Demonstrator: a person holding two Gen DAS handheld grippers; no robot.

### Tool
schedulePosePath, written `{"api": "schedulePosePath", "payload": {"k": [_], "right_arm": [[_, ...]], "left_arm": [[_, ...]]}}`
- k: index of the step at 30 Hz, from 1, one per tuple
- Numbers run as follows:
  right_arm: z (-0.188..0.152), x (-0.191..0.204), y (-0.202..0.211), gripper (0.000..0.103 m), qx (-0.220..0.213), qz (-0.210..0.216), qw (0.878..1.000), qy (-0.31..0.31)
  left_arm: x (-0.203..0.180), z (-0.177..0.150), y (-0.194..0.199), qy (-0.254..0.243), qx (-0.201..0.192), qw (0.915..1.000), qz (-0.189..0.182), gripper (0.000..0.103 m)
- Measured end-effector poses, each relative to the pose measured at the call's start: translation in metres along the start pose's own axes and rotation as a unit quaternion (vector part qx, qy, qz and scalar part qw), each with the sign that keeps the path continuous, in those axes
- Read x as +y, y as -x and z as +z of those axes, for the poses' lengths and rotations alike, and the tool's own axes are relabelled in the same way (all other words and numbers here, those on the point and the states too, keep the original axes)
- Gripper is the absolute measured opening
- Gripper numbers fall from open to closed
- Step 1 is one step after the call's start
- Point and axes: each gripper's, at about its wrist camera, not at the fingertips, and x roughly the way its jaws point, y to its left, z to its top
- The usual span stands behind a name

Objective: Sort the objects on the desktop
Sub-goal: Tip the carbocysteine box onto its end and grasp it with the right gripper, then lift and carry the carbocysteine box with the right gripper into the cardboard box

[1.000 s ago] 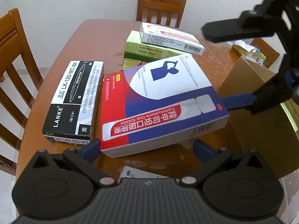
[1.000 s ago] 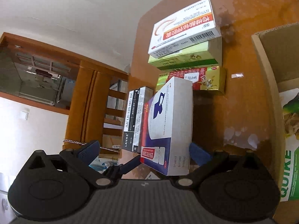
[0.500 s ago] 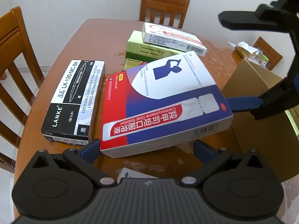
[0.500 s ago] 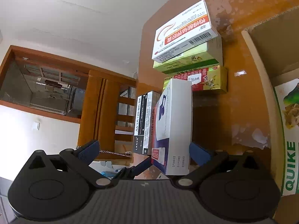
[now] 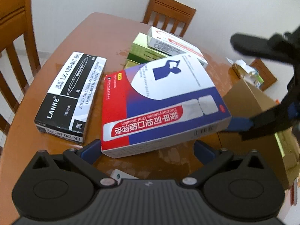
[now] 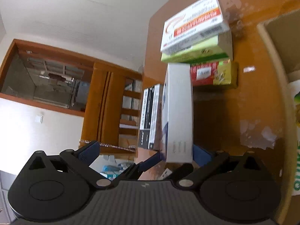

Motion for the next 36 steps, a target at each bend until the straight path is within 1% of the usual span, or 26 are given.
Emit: {"api": "schedulePosePath", "payload": {"k": [3, 6, 7, 8, 9, 10, 11, 14, 16, 20, 28, 33, 36], "right_arm": [[0.003, 0.003, -0.004, 0.103, -0.003, -0.023, 1.0, 0.007], [0.006, 0.011, -0.007, 0.102, -0.009, -0.074, 0.997, 0.034], [0.007, 0.015, -0.009, 0.086, -0.011, -0.086, 0.995, 0.046], [0.008, 0.017, -0.01, 0.067, -0.014, -0.093, 0.994, 0.053], [0.009, 0.019, -0.012, 0.059, -0.012, -0.104, 0.993, 0.059], [0.01, 0.02, -0.015, 0.039, -0.011, -0.112, 0.992, 0.062], [0.011, 0.02, -0.016, 0.035, -0.011, -0.113, 0.992, 0.059], [0.011, 0.02, -0.018, 0.035, -0.015, -0.115, 0.992, 0.058], [0.011, 0.021, -0.017, 0.034, -0.016, -0.115, 0.992, 0.056], [0.009, 0.023, -0.011, 0.033, -0.015, -0.11, 0.992, 0.053], [-0.001, 0.027, 0.019, 0.032, -0.02, -0.145, 0.987, 0.06], [-0.012, 0.043, 0.025, 0.032, -0.027, -0.167, 0.982, 0.087], [-0.015, 0.047, 0.024, 0.032, -0.034, -0.146, 0.985, 0.08]], "left_arm": [[0.007, -0.006, 0.009, -0.008, -0.004, 0.9999, 0.004, 0.103], [0.015, -0.012, 0.017, -0.01, 0.0, 0.9999, 0.003, 0.103], [0.017, -0.013, 0.02, -0.01, -0.001, 0.9999, 0.005, 0.103], [0.019, -0.015, 0.022, -0.009, -0.001, 0.9999, 0.006, 0.103], [0.022, -0.017, 0.025, -0.008, 0.0, 1.0, 0.006, 0.103], [0.025, -0.019, 0.028, -0.007, 0.0, 1.0, 0.006, 0.103], [0.029, -0.021, 0.032, -0.007, -0.001, 0.9999, 0.008, 0.103], [0.039, -0.027, 0.043, -0.009, -0.001, 0.9999, 0.006, 0.103], [0.033, 0.002, 0.039, -0.02, 0.007, 0.9998, -0.005, 0.103], [0.033, -0.005, 0.052, -0.026, 0.006, 0.9996, -0.008, 0.103], [0.029, -0.016, 0.079, -0.051, 0.0, 0.9986, -0.01, 0.103], [0.021, -0.021, 0.088, -0.071, -0.003, 0.9974, -0.01, 0.103], [0.013, -0.032, 0.096, -0.079, -0.002, 0.9968, -0.014, 0.103]]}}
